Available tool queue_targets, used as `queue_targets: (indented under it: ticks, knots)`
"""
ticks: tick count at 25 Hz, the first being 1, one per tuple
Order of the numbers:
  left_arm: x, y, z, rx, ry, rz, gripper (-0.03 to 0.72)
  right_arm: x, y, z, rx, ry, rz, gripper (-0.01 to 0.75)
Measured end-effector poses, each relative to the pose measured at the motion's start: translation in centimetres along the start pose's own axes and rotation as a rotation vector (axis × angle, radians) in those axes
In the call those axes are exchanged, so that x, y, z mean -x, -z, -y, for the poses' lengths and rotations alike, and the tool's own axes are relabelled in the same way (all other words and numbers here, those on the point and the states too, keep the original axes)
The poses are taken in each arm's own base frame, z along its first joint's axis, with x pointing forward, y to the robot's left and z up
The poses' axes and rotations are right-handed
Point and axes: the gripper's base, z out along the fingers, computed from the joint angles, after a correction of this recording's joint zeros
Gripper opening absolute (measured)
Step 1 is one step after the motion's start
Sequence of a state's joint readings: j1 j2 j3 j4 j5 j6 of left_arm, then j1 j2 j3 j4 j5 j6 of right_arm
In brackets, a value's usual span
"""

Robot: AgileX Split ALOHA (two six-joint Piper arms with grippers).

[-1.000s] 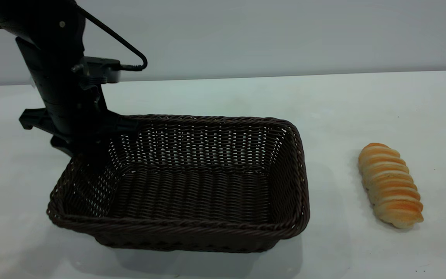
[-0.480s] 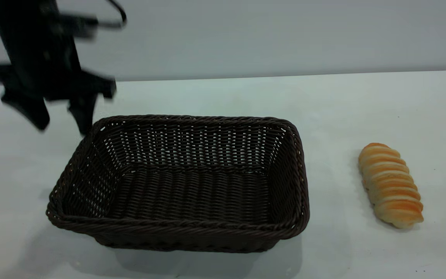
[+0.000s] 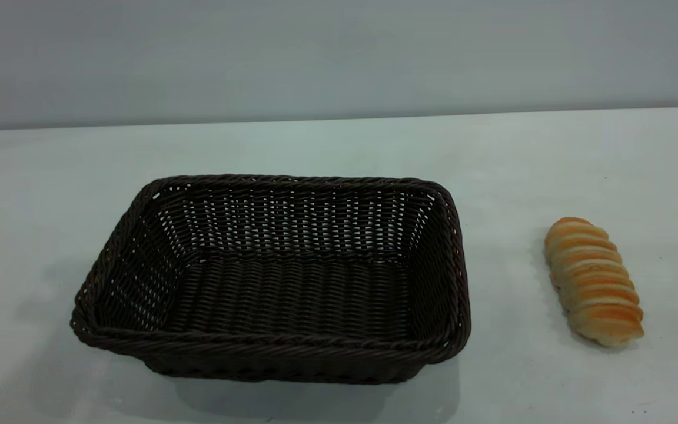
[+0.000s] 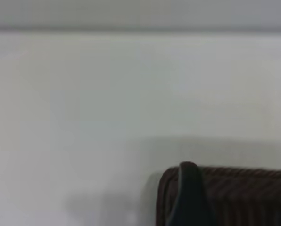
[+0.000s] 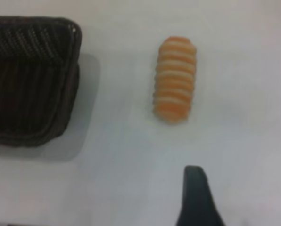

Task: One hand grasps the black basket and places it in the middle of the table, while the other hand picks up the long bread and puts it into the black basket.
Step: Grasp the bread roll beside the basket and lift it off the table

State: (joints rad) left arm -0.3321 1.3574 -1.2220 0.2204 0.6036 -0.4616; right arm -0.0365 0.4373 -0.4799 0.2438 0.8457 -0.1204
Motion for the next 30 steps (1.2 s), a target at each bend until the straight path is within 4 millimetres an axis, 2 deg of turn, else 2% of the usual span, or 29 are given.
queue_targets:
  ticks: [3,7,11,15,20,25,30]
  knots:
    - [0.4,4.5,-0.6,-0.032,0.005,0.11,0.59,1.5,-2.3,0.5,-0.019,0.006,-0.008,0.534]
    - [0.3,10.2,-1.6,-0.073,0.024,0.252,0.59,3.0,-6.1,1.3,-0.04,-0.006,-0.049,0.544]
    - [-0.8,15.0,-2.7,-0.102,0.022,0.355,0.59,3.2,-10.5,2.2,-0.049,-0.014,-0.146,0.545]
    - [-2.3,18.8,-3.5,-0.14,-0.017,0.431,0.59,2.7,-14.3,2.8,-0.047,-0.044,-0.243,0.545]
    - [-4.6,21.9,-4.6,-0.14,-0.06,0.442,0.59,3.5,-18.0,3.2,-0.031,-0.051,-0.295,0.545]
    - [-6.2,22.6,-5.0,-0.133,-0.087,0.358,0.59,3.8,-20.3,3.7,-0.046,-0.035,-0.303,0.545]
    - [-7.4,23.9,-5.1,-0.174,-0.162,0.374,0.59,2.6,-22.6,4.4,-0.078,-0.046,-0.348,0.545]
